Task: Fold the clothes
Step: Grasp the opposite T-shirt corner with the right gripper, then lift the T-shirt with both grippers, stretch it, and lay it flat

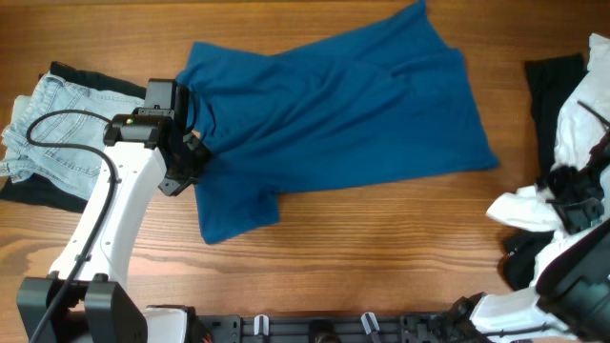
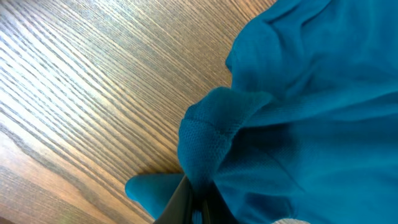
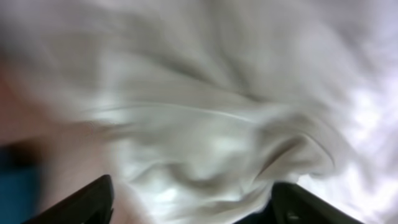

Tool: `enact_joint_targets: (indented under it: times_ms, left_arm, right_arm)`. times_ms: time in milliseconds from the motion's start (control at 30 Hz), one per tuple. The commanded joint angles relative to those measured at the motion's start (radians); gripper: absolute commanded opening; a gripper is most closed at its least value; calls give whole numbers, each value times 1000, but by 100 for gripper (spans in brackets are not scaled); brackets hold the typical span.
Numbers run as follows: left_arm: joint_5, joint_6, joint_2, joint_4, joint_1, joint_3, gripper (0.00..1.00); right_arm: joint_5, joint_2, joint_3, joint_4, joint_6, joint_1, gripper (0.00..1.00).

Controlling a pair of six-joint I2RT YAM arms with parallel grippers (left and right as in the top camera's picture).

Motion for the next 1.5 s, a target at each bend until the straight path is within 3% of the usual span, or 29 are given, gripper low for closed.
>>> enact_joint_targets:
  times_ms: [0,267,667,767,933,1100,1233,1400,1467]
  left_arm:
    - [-21,16,-5,-2,5,-2,4]
    - [-21,16,-5,-2,5,-2,4]
    - [-21,16,-5,-4,5,-2,4]
    - [-21,16,-5,-5,5,-2,4]
    - [-21,16,-5,-5,5,-2,4]
    - [-17,38,-10,-5,5,-2,4]
    - [-10,196,-55,-36,8,66,4]
    - [10,231,-165,-102,79,219,4]
    - [96,295,-211,-122,137,298,4]
  right_arm:
    - [-339,-71,19,33,-224,63,86]
    - [-314,25,-18,101,-144,227,89]
    - [-286,222,-39,220,-12,262,83]
    - [-286,269,-39,249,-5,276,71]
    - [-286,278,-38,264,-10,278,4]
    - [-321,229,56,143,-98,279,4]
    - [-321,49,243,-42,-148,279,4]
    - [-308,-217,448,-197,-211,278,4]
    - [-309,-299,533,-233,-223,278,4]
